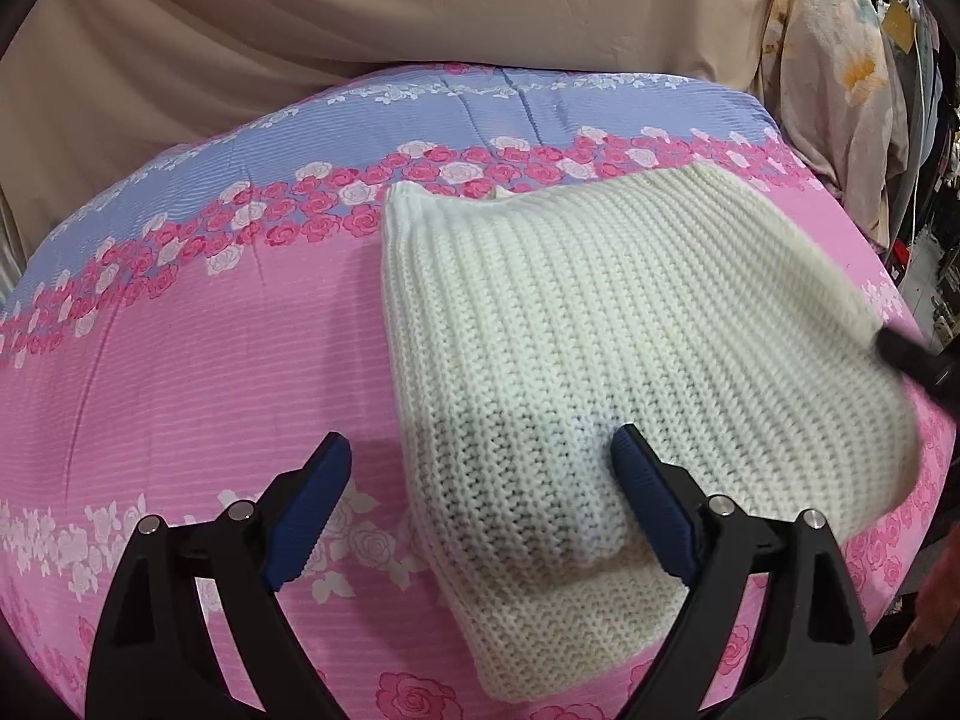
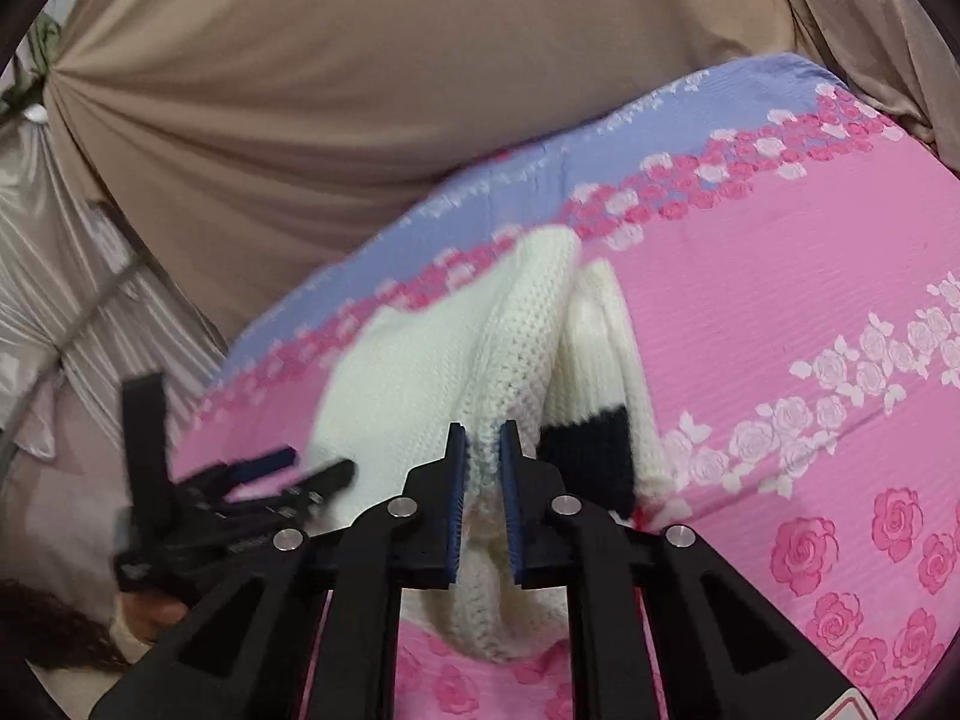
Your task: Fold small clothes
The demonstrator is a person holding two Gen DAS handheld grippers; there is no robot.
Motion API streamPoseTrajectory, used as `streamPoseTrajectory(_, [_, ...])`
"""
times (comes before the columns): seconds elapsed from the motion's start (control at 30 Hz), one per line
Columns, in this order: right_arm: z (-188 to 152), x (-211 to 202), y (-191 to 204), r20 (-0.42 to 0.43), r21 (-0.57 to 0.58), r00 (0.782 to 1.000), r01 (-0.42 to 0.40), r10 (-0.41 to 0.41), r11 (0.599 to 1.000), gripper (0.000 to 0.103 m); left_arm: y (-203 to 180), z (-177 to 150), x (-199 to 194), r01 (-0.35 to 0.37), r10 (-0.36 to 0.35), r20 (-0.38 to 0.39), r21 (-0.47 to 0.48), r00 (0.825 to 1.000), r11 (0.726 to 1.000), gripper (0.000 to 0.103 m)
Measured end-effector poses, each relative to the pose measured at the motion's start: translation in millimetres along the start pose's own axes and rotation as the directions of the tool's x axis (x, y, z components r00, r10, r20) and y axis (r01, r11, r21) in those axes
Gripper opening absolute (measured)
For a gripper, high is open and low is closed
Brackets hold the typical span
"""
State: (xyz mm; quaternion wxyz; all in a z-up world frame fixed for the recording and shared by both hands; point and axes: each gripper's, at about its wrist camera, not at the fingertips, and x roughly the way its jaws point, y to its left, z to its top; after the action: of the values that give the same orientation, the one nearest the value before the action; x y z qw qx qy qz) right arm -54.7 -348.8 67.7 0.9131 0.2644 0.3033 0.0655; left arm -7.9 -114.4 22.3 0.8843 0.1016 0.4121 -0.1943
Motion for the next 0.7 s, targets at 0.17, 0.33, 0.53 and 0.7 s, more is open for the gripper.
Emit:
streamPoseTrajectory(0.17, [-3.6, 9.8, -21.8, -0.054, -0.007, 0.984, 0.169, -0.169, 0.986, 0.001, 0.2, -1.6, 0.9, 0.004, -0.004, -0.006, -0.01, 1.0, 1.0, 0.086])
streamPoseTrajectory(0.33, [-16.3, 6.1, -31.9, -0.062, 0.077, 0.991, 0.124, -0.12, 0.989, 0.013, 11.7, -5.6, -11.3, 0.091, -0.092, -0.024, -0.045, 0.995, 0.995, 0.086])
streamPoseTrajectory(0.53, [-5.9, 17.7, -0.6, -0.094, -0.039, 0.993, 0.073, -0.076, 0.997, 0.049, 5.9, -28.2, -12.7, 0.126, -0.124, -0.083, 0.02, 0.989, 0.992, 0.089])
streamPoseTrajectory(0.7, [-10.2, 42.4, 15.9, -0.128, -0.115, 0.986, 0.093, -0.107, 0.989, 0.018, 7.7, -47.0, 17.6, 0.101, -0.098, -0.186, 0.007, 0.978, 0.995, 0.089])
